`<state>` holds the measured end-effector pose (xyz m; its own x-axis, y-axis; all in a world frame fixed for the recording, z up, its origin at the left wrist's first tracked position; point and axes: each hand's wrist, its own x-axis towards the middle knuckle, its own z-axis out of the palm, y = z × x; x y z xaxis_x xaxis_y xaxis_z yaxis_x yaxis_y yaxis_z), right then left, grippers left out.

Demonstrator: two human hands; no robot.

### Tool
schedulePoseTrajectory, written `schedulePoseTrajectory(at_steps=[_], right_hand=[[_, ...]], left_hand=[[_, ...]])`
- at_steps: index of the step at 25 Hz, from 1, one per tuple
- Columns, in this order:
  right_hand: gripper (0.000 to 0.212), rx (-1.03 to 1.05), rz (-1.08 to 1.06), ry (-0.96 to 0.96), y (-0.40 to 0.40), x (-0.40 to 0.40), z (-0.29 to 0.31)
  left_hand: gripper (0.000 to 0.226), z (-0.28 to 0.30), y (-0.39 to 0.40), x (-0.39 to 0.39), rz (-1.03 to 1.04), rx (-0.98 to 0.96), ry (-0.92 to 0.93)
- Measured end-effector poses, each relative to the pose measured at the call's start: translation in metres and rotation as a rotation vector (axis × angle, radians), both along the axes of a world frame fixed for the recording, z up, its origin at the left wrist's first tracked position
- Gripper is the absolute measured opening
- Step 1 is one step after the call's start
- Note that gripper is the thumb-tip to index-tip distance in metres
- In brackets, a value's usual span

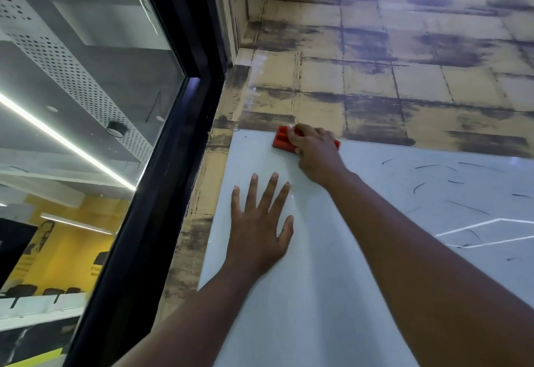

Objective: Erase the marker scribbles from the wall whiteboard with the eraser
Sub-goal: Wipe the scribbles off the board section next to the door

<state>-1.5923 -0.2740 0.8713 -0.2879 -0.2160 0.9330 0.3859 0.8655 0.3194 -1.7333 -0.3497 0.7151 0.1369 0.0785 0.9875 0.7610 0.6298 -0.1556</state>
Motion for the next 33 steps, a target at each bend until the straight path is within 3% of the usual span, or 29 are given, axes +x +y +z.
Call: schedulePoseTrajectory(at_steps=[5, 8, 12, 18, 24, 33], right_hand=[[0.068, 0.132, 0.067, -0.088, -0.086, -0.063, -0.013], [0.062, 0.195, 0.061, -0.050, -0.102, -0.084, -0.024], [0.055, 0.133, 0.132, 0.053, -0.077, -0.075, -0.013], [0.048, -0.075, 0.150, 0.241, -0.019, -0.032, 0.017], [0.051, 0.193, 0.127, -0.017, -0.034, -0.036, -0.031], [0.046, 0.178, 0.164, 0.044, 0.040, 0.018, -0.098]], left_hand=[[0.067, -0.001, -0.007, 0.001, -0.013, -0.011, 0.050], [0.070, -0.004, -0.008, -0.003, 0.219, -0.076, -0.067], [0.066, -0.009, -0.012, -0.008, -0.048, -0.009, 0.062], [0.066, -0.009, -0.005, -0.011, -0.028, 0.041, 0.029], [0.064, -0.012, -0.005, -0.011, -0.057, 0.069, 0.056], [0.057, -0.047, -0.021, -0.006, -0.030, 0.097, 0.113]])
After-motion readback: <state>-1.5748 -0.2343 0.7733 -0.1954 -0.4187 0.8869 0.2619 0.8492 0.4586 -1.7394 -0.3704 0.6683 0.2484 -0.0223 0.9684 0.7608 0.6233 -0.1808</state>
